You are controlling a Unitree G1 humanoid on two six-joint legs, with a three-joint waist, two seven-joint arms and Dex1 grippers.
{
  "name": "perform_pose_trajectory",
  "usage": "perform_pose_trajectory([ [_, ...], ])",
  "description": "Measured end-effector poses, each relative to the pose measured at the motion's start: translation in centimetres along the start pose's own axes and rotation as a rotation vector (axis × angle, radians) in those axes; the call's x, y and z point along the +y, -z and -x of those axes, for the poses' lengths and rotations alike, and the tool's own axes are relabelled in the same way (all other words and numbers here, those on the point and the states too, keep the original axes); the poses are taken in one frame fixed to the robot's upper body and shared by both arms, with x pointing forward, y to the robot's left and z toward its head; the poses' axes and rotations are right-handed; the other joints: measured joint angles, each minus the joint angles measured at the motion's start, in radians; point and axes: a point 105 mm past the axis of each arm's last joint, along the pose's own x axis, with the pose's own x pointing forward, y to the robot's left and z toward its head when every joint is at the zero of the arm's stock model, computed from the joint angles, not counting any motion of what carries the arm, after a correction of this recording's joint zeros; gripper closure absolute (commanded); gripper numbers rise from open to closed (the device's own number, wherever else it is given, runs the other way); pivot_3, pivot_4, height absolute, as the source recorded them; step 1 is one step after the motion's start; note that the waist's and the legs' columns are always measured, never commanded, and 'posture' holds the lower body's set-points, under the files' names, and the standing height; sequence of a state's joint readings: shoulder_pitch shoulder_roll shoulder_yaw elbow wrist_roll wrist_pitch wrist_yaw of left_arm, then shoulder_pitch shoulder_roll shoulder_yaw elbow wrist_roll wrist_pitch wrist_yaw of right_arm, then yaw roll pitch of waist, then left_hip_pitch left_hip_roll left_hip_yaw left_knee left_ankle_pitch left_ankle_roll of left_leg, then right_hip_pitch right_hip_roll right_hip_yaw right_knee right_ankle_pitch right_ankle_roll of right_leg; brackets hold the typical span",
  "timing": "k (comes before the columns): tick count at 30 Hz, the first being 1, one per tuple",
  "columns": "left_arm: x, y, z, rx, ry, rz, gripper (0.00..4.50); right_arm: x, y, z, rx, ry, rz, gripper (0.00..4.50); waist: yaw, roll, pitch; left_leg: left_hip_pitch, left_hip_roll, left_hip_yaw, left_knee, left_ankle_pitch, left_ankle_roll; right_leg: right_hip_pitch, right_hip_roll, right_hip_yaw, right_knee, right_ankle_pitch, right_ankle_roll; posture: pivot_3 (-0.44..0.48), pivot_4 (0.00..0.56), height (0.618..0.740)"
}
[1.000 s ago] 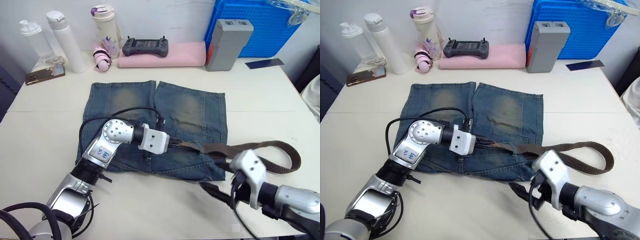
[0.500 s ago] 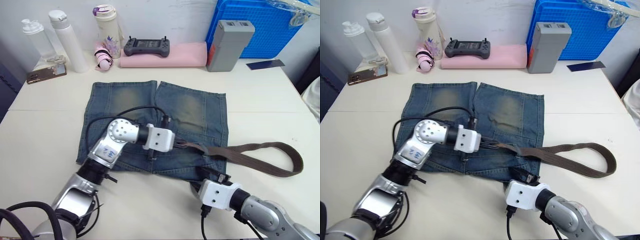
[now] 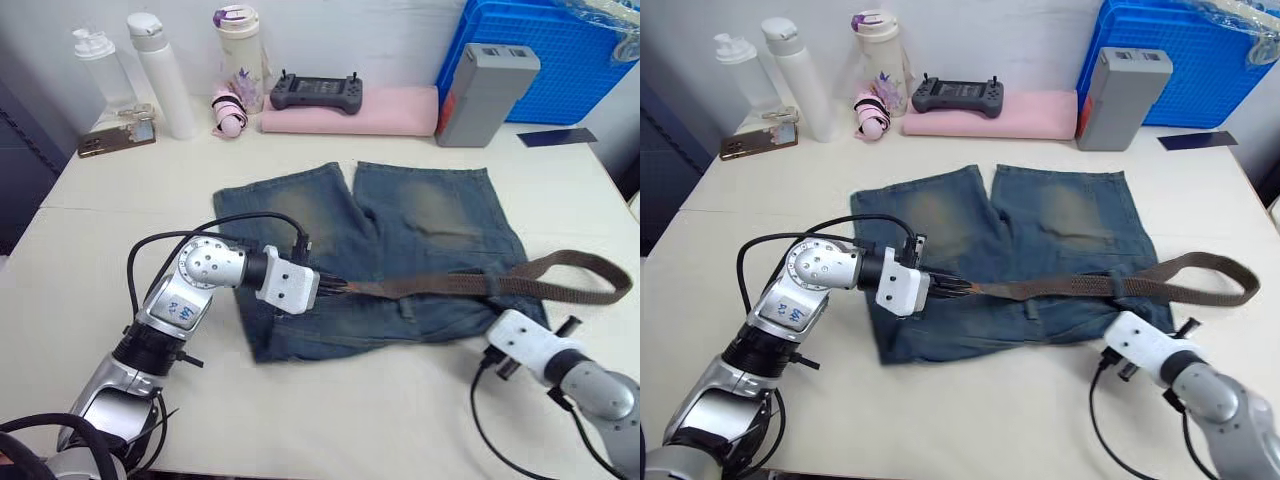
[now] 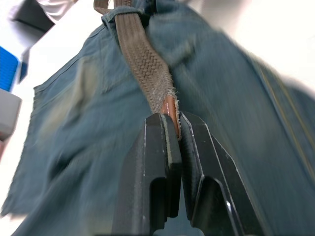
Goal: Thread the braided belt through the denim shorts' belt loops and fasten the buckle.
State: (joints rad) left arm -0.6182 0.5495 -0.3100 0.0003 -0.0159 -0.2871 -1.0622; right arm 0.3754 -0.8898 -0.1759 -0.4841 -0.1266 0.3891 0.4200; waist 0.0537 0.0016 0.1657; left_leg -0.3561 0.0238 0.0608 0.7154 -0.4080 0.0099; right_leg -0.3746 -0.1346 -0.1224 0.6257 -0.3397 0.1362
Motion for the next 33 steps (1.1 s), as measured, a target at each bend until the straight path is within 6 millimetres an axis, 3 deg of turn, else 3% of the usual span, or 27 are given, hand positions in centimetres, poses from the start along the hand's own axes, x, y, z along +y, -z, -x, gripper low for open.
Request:
perform_pose_trajectory([
  [3,0.2,-0.7,-0.7,-0.050,-0.044,-0.020,4.50,0.1,0.0,0.1,-0.011,-0.006,-0.071,4.47,-0.002,0.000,0.000,0.000,0.000,0.000,0.000,0.000,0.000,0.000,0.000,0.000,0.000,0.000,0.000,0.000,0.150,0.740],
  [10,-0.1,-1.3,-0.7,-0.133,-0.181,-0.050,4.50,-0.7,-0.8,1.4,-0.088,-0.054,-0.358,1.32,-0.016,0.001,0.001,0.000,0.001,0.001,0.000,0.000,0.000,0.000,0.000,0.000,0.000,0.000,0.000,0.000,0.150,0.740],
  [13,0.0,-1.7,-0.5,-0.151,-0.213,-0.112,4.50,-2.4,-2.8,3.0,-0.181,-0.120,-0.533,0.04,-0.030,0.002,0.001,0.001,0.001,0.001,0.001,0.000,0.000,0.000,0.000,0.001,0.000,0.000,0.000,0.000,0.150,0.740],
  [16,0.2,-1.4,-0.2,-0.149,-0.244,-0.155,4.50,-2.9,-5.6,4.9,-0.299,-0.288,-0.736,0.04,-0.034,0.002,0.001,0.002,0.002,0.001,0.001,0.000,0.000,0.000,0.002,0.002,0.001,0.000,0.000,0.000,0.150,0.740],
  [19,0.1,-1.2,-0.2,-0.145,-0.255,-0.184,4.50,-0.7,-8.2,6.2,-0.362,-0.564,-0.945,0.04,-0.032,0.002,0.001,0.002,0.002,0.001,0.001,0.000,0.000,0.000,0.002,0.001,0.002,0.000,0.000,0.000,0.150,0.740],
  [24,0.0,-1.4,-0.2,-0.153,-0.259,-0.214,4.50,2.5,-11.7,6.0,-0.406,-0.802,-1.327,0.04,-0.032,0.001,0.001,0.002,0.001,0.001,0.001,0.000,0.000,0.000,0.001,0.000,0.002,0.000,0.000,0.000,0.150,0.740],
  [30,0.1,-1.5,-0.1,-0.154,-0.257,-0.225,4.50,2.4,-14.2,2.3,-0.518,-0.695,-1.854,0.04,-0.040,0.001,0.001,0.002,0.002,0.001,0.001,0.000,-0.001,-0.001,0.001,0.000,0.001,0.000,0.000,0.000,0.150,0.740],
  [33,0.1,-1.4,-0.1,-0.150,-0.253,-0.225,4.50,0.9,-15.4,1.1,-0.594,-0.618,-2.066,0.04,-0.049,0.002,0.001,0.001,0.002,-0.001,0.000,0.000,-0.001,-0.001,0.001,0.001,0.001,0.000,0.000,0.000,0.150,0.740],
])
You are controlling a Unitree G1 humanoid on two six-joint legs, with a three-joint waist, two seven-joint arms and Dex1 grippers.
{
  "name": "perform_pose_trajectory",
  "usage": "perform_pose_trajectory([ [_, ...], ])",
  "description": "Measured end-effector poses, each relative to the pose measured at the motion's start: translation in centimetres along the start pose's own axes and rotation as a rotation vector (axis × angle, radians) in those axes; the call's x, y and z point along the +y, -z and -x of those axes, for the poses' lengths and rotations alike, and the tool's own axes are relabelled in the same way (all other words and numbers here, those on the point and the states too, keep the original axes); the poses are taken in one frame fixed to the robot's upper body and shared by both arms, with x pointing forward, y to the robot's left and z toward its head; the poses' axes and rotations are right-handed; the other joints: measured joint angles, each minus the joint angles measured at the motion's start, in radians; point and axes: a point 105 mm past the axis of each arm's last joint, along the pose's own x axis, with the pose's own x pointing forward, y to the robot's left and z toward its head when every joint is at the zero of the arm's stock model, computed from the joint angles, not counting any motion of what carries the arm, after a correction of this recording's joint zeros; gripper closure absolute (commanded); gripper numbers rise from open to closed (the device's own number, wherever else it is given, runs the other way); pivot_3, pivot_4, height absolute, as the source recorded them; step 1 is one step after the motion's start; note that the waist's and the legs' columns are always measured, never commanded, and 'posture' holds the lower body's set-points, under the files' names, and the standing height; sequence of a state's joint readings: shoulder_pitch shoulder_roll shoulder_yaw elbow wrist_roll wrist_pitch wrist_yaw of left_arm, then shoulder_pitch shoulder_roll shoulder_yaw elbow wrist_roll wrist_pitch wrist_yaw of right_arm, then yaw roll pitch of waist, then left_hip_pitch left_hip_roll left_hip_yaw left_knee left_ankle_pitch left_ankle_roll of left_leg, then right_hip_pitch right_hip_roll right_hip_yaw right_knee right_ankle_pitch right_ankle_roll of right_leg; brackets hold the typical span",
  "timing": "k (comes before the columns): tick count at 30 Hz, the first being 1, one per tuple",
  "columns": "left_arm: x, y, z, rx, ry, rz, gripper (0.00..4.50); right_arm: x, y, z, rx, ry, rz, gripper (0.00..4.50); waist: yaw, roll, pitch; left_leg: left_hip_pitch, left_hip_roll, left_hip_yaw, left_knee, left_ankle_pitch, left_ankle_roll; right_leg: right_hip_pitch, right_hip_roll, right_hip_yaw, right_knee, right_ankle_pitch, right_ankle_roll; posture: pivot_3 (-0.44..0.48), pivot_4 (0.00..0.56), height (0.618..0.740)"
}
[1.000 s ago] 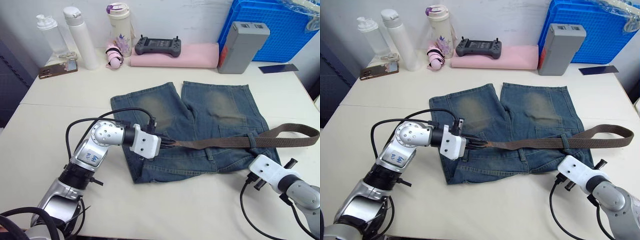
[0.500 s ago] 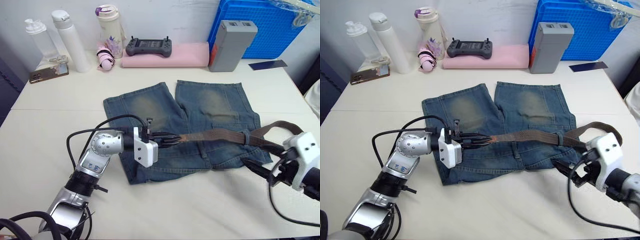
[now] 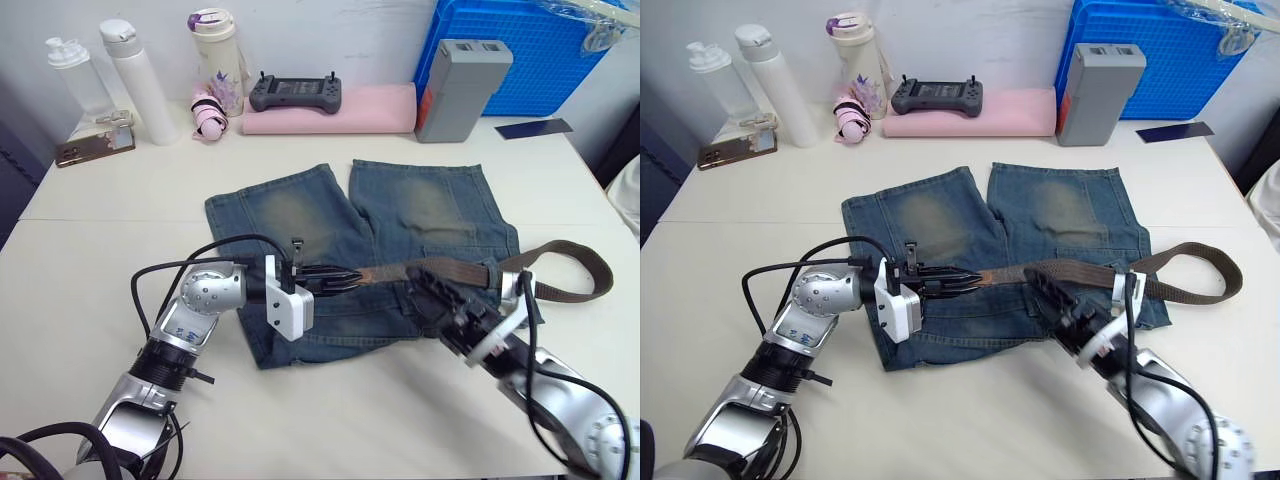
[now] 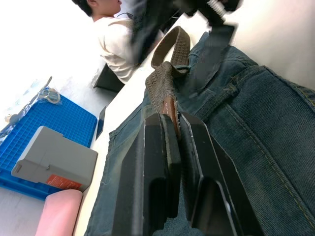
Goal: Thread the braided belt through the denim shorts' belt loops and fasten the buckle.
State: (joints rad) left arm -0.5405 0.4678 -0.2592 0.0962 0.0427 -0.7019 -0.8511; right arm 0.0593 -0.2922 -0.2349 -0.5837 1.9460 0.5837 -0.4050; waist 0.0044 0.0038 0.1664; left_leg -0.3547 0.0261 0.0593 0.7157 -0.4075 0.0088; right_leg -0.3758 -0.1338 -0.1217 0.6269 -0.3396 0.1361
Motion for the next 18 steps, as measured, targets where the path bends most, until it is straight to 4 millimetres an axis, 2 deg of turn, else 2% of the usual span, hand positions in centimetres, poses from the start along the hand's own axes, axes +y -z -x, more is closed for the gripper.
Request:
perform_pose_trajectory([
  [2,0.0,0.0,0.1,0.003,0.003,0.000,4.50,0.1,-0.4,-0.3,-0.031,0.019,-0.020,0.04,-0.003,0.000,0.000,0.000,0.000,-0.002,0.000,0.000,0.000,0.000,0.000,-0.001,0.000,0.000,0.000,0.000,0.150,0.740],
  [5,0.0,0.1,0.2,0.008,0.006,0.000,4.50,-0.4,-0.5,-0.4,-0.052,0.071,-0.049,0.85,-0.006,0.000,0.000,0.000,0.000,-0.006,-0.001,0.000,0.000,0.000,0.000,-0.001,0.000,0.000,0.000,0.000,0.150,0.740],
  [12,0.0,0.1,0.2,0.009,0.006,0.000,4.50,-1.3,-0.4,-0.1,-0.061,0.116,-0.072,4.27,-0.008,0.001,0.000,0.000,0.000,-0.007,-0.001,0.000,0.000,0.000,0.000,-0.001,0.000,0.000,0.000,0.000,0.150,0.740],
  [13,0.0,0.1,0.2,0.009,0.007,0.000,4.50,-1.2,-0.4,-0.1,-0.061,0.114,-0.073,4.48,-0.007,0.001,0.000,0.000,0.000,-0.006,-0.001,0.000,0.000,0.000,0.000,-0.001,0.000,0.000,0.000,0.000,0.150,0.740],
  [16,-0.1,0.2,0.2,0.010,0.012,0.005,4.50,-1.2,-0.4,-0.1,-0.064,0.112,-0.079,4.48,-0.008,0.001,0.000,0.000,0.000,-0.007,-0.001,0.000,0.000,0.000,0.000,-0.001,0.000,0.000,0.000,0.000,0.150,0.740],
  [18,-0.2,0.2,0.2,0.009,0.019,0.022,3.64,-1.2,-0.4,-0.1,-0.065,0.111,-0.080,4.50,-0.008,0.001,0.000,0.000,0.000,-0.007,-0.001,0.000,0.000,0.000,0.000,-0.001,0.000,0.000,0.000,0.000,0.150,0.740],
])
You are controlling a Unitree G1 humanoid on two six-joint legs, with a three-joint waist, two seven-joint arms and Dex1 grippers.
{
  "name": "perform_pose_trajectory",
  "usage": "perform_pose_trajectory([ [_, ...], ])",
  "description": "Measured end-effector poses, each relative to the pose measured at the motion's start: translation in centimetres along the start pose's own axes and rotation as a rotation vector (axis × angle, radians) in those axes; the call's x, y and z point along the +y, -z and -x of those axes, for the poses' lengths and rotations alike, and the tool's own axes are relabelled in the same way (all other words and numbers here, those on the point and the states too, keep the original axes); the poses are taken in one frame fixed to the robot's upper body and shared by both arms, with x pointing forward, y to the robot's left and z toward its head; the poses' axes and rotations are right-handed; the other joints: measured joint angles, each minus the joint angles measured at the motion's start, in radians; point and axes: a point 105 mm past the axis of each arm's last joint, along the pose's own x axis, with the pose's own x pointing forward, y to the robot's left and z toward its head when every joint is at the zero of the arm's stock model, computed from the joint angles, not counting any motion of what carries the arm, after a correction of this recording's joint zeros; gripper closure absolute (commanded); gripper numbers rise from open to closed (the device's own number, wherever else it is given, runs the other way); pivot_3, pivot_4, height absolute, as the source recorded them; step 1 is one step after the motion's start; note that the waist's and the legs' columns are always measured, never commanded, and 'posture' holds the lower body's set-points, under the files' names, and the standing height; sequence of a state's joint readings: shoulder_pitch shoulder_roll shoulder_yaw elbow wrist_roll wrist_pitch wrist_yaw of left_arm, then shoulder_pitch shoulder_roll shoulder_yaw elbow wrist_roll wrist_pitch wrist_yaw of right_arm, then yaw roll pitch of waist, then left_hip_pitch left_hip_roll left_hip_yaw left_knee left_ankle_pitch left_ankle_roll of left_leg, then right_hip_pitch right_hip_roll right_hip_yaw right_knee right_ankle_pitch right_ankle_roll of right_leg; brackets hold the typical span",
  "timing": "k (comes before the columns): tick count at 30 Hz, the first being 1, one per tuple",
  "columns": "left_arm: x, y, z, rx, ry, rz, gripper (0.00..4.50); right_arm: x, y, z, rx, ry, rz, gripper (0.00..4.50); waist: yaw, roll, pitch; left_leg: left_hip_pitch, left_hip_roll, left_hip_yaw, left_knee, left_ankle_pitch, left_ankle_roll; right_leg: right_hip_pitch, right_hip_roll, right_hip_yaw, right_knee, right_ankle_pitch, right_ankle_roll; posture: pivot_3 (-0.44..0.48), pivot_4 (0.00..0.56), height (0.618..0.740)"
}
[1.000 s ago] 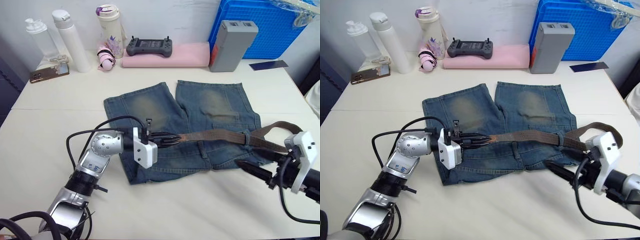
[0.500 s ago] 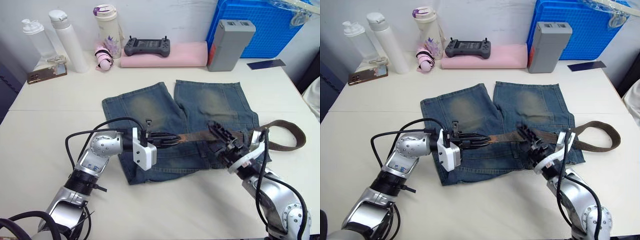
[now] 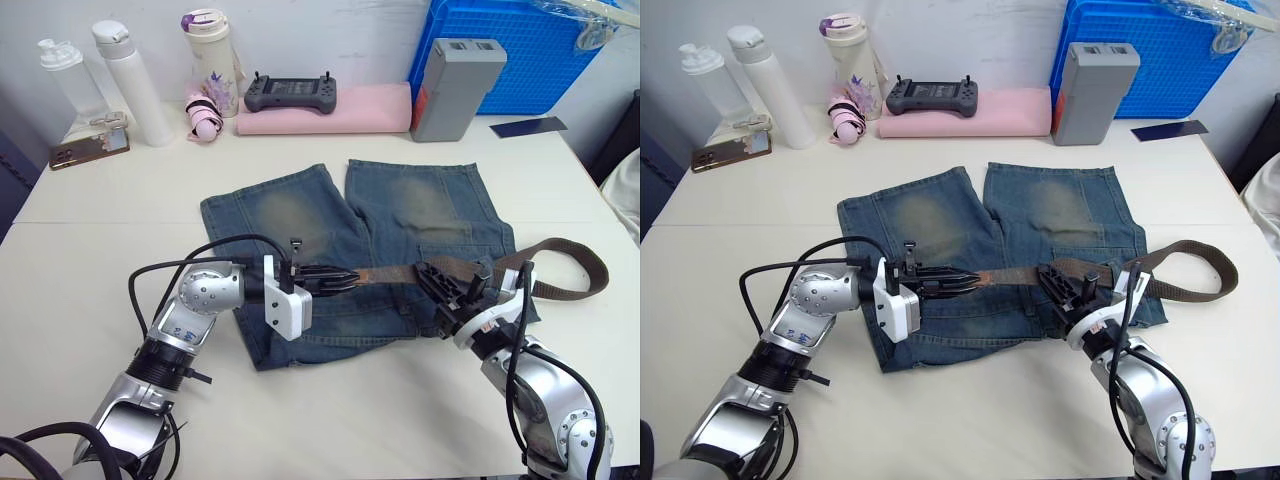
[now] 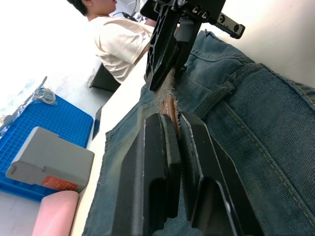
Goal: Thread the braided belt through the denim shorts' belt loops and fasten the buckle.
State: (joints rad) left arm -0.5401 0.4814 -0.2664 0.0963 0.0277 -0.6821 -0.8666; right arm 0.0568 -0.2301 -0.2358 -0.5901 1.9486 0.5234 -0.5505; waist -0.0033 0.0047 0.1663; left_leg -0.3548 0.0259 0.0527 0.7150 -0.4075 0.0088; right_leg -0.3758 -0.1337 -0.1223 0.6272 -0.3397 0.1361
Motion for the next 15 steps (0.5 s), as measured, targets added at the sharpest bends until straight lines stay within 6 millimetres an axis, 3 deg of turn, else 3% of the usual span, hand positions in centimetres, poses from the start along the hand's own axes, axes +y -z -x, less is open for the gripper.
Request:
perform_pose_trajectory([
  [5,-0.3,0.2,0.1,0.000,0.006,0.178,1.64,0.2,-1.6,0.7,-0.036,-0.022,0.057,4.50,0.000,0.001,0.000,0.000,0.000,0.000,0.000,0.000,0.000,0.000,0.000,0.001,0.000,0.000,0.000,0.000,0.150,0.740],
  [8,-1.6,0.4,1.0,0.007,0.020,0.422,1.64,-1.1,-5.1,3.0,-0.085,0.030,0.183,4.50,0.005,0.001,0.000,0.000,0.000,-0.002,0.000,0.000,0.001,0.001,-0.001,0.001,0.000,0.000,0.000,0.000,0.150,0.740],
  [11,-1.8,0.5,1.7,0.019,0.026,0.528,1.64,-2.5,-7.7,4.9,-0.120,0.085,0.230,4.50,0.005,0.001,0.000,-0.001,0.000,-0.001,-0.001,0.000,0.001,0.001,0.000,0.001,-0.001,0.000,0.000,0.000,0.150,0.740],
  [15,-1.3,-0.4,1.8,0.002,0.031,0.569,1.64,-3.4,-8.8,5.4,-0.118,0.119,0.298,4.50,0.000,0.002,0.000,0.001,0.001,0.003,0.000,0.000,0.001,0.001,0.001,0.006,-0.001,0.000,0.000,0.000,0.150,0.740],
])
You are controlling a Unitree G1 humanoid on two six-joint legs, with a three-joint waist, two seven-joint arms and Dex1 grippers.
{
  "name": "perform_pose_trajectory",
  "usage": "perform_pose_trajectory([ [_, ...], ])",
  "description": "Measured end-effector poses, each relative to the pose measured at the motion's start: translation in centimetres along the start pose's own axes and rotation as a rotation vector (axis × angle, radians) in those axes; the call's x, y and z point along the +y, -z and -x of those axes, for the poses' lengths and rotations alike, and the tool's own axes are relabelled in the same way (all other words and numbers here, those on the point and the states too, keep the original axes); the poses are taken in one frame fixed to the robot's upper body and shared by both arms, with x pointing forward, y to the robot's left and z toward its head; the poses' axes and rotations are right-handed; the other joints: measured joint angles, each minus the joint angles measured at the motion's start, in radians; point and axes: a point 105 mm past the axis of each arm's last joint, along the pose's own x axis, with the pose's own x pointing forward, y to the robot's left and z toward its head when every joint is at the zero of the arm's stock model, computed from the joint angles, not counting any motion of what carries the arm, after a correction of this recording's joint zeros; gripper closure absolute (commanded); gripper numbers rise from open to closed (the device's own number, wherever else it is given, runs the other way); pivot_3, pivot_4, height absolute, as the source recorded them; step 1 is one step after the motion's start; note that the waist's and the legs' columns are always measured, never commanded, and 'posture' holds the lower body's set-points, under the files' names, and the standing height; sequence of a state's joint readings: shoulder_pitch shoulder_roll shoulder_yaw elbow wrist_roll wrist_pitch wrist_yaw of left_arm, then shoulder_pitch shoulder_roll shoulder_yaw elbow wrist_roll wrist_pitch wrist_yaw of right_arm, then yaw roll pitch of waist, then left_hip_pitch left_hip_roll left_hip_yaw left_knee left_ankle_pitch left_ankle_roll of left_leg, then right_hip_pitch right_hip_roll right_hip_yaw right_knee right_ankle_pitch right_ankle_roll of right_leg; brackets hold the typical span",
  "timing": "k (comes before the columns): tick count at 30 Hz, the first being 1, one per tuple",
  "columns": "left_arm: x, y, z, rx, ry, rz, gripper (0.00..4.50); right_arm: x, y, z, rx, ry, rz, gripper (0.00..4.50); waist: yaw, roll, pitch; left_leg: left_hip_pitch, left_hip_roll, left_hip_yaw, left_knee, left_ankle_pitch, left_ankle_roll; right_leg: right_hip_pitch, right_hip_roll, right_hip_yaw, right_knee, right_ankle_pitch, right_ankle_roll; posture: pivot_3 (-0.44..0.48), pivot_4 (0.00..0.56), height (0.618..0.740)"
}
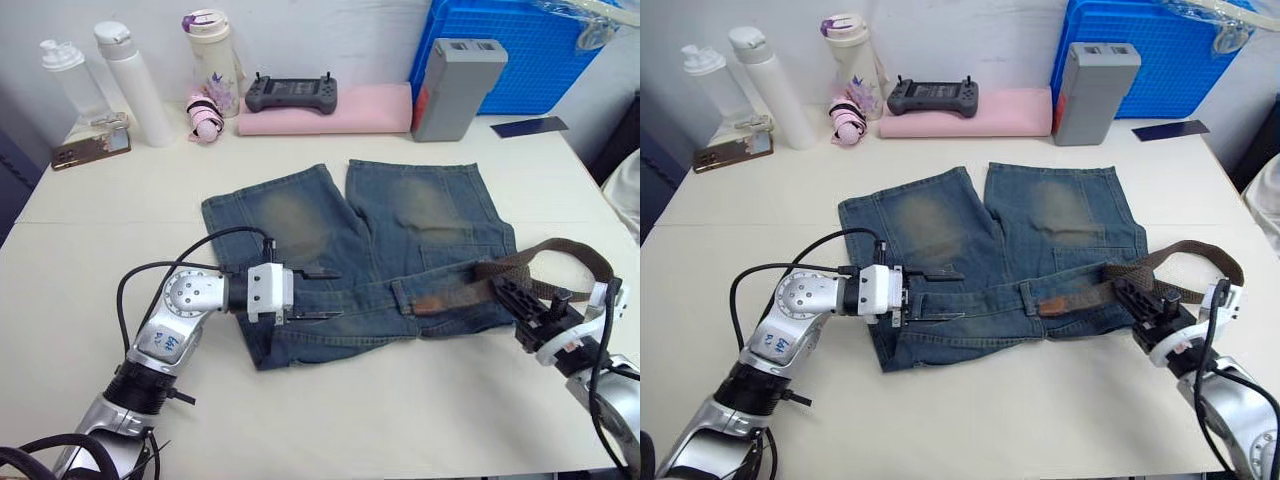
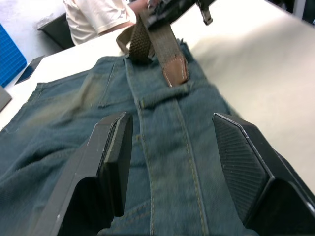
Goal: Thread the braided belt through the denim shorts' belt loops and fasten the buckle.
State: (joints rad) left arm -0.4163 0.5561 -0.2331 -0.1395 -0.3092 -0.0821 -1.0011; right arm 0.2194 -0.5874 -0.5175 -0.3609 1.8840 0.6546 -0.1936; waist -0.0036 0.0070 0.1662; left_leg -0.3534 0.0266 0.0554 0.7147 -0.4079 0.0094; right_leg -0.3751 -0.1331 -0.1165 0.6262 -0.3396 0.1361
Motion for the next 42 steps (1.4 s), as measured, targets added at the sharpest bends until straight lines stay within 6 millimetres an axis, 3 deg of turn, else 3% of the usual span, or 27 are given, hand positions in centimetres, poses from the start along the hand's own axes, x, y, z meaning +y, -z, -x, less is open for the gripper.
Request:
perform_pose_trajectory([
  [4,-0.3,-0.1,-0.1,0.004,0.005,0.031,1.64,0.0,-0.1,-0.7,-0.014,-0.014,0.041,4.50,0.002,0.002,0.000,0.000,0.000,0.000,0.000,0.000,0.000,0.000,0.000,0.001,0.000,0.000,0.000,0.000,0.150,0.740],
  [20,0.1,-0.3,0.2,0.014,-0.019,0.060,1.64,-0.1,2.8,-2.6,-0.069,-0.024,0.072,4.50,0.002,0.002,0.000,0.000,0.000,0.000,0.000,0.000,0.000,-0.001,0.001,0.000,0.000,0.000,0.000,0.000,0.150,0.740],
  [29,0.0,-0.4,-0.1,0.002,-0.017,0.062,1.64,0.2,-0.1,-2.2,-0.233,-0.047,-0.043,4.50,0.002,0.002,0.000,0.000,0.000,-0.001,0.000,0.000,0.000,-0.001,0.000,0.000,0.000,0.000,0.000,0.000,0.150,0.740],
  [37,0.0,-0.4,-0.1,-0.001,-0.015,0.061,1.64,0.6,3.1,-3.2,-0.158,-0.073,-0.111,4.50,0.000,0.003,0.000,0.000,0.000,0.000,0.000,0.000,0.000,-0.001,0.000,0.000,0.000,0.000,0.000,0.000,0.150,0.740],
  [42,0.0,-0.4,-0.1,0.000,-0.014,0.061,1.64,0.2,3.6,-3.0,-0.142,-0.063,-0.112,4.50,0.001,0.003,0.000,0.000,0.000,-0.001,0.000,0.000,0.000,-0.001,0.001,0.000,0.000,0.000,0.000,0.000,0.150,0.740],
])
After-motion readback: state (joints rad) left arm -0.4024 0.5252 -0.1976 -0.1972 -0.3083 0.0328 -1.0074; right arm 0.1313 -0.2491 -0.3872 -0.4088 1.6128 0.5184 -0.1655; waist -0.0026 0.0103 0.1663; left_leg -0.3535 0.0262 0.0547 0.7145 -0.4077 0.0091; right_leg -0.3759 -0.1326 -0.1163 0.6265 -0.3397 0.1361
